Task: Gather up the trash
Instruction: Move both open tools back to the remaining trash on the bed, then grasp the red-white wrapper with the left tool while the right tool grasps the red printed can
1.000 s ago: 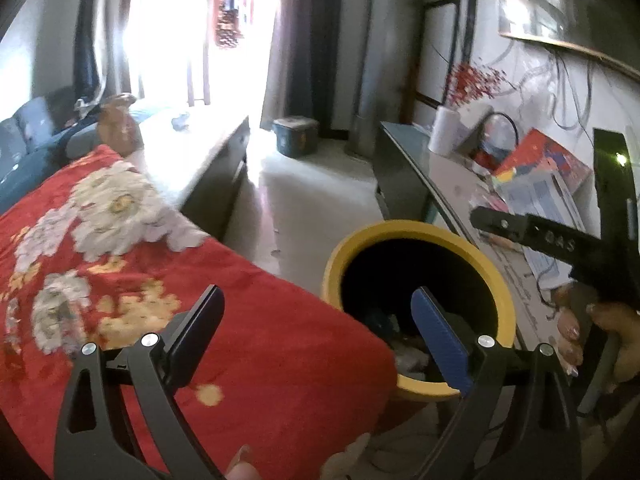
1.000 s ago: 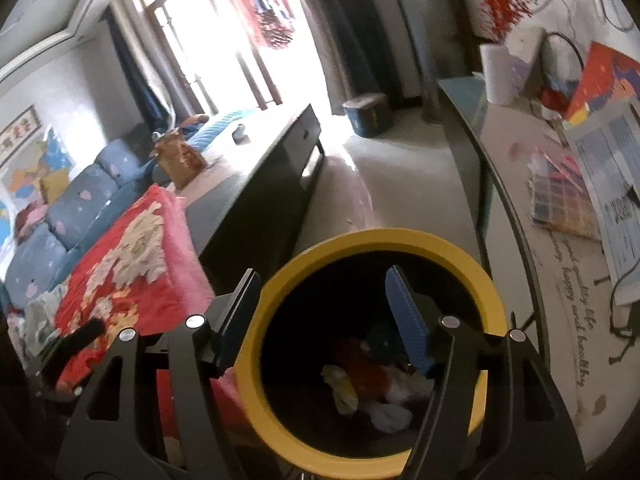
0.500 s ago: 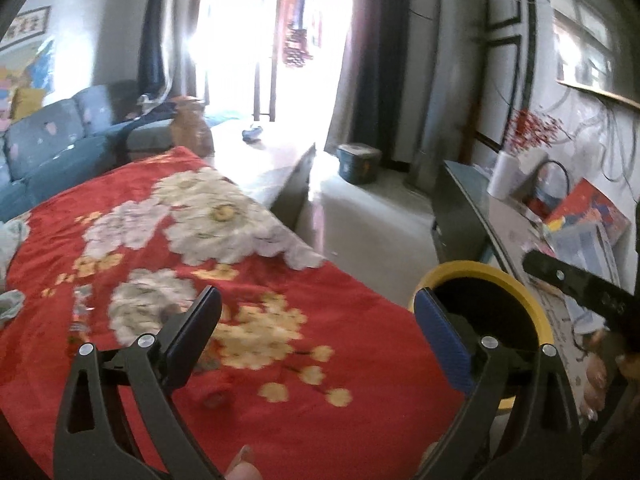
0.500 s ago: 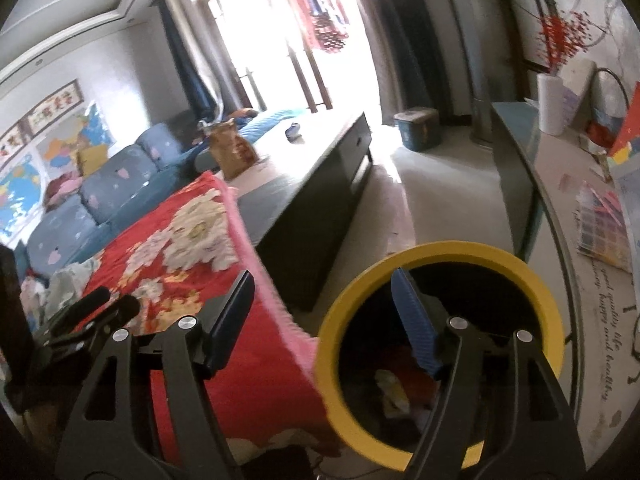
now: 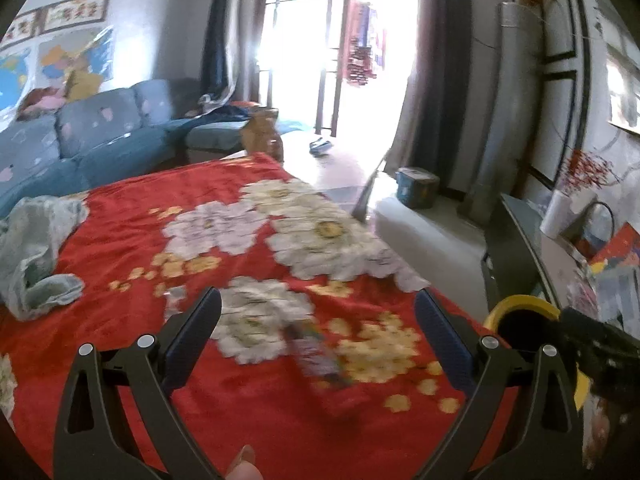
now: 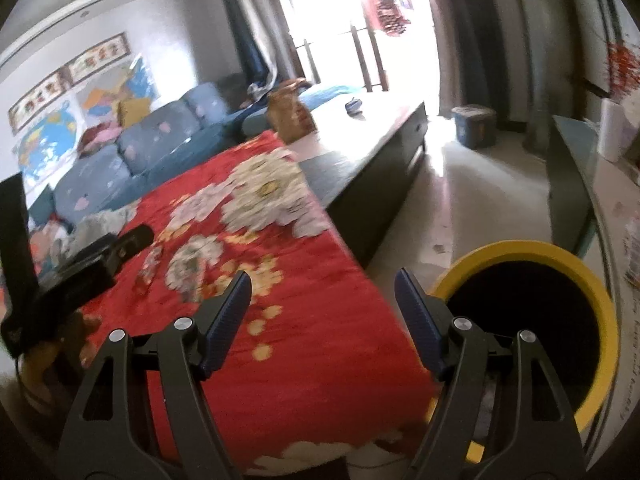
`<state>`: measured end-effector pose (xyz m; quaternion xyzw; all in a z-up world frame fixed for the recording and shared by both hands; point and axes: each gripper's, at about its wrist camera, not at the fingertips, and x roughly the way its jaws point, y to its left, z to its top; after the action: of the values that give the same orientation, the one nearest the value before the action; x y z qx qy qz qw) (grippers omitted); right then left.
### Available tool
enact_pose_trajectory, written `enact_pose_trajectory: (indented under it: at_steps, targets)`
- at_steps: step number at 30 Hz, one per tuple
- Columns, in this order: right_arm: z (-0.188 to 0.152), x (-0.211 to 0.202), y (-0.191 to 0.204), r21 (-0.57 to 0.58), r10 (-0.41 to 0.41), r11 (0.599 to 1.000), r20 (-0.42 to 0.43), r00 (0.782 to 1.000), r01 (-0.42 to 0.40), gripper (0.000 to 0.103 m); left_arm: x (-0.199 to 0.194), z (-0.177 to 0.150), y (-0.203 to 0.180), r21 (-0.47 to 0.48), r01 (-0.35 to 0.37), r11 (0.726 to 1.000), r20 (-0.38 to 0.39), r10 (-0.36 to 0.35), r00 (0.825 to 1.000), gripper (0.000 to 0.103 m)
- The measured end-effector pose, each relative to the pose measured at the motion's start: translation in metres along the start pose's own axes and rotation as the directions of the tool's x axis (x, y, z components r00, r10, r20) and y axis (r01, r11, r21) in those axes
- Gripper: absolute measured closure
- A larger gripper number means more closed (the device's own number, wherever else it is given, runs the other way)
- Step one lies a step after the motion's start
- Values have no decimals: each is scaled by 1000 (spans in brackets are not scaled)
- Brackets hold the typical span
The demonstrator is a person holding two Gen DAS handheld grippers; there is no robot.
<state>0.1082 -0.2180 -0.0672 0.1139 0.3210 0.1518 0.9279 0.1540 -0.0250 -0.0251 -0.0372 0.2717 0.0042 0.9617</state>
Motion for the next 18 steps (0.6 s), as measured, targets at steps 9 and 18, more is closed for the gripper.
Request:
enact_pose_trajectory:
  at_steps: [9, 18]
  targets:
    - [-10, 40, 61, -108, 98, 988, -116, 988, -111, 37, 8, -4, 66, -104, -118, 988, -41, 114, 993, 9]
    - [-26, 86, 104, -150, 136, 974, -214, 967, -170, 37, 23, -18, 119, -208, -165, 964, -122, 142, 982, 9]
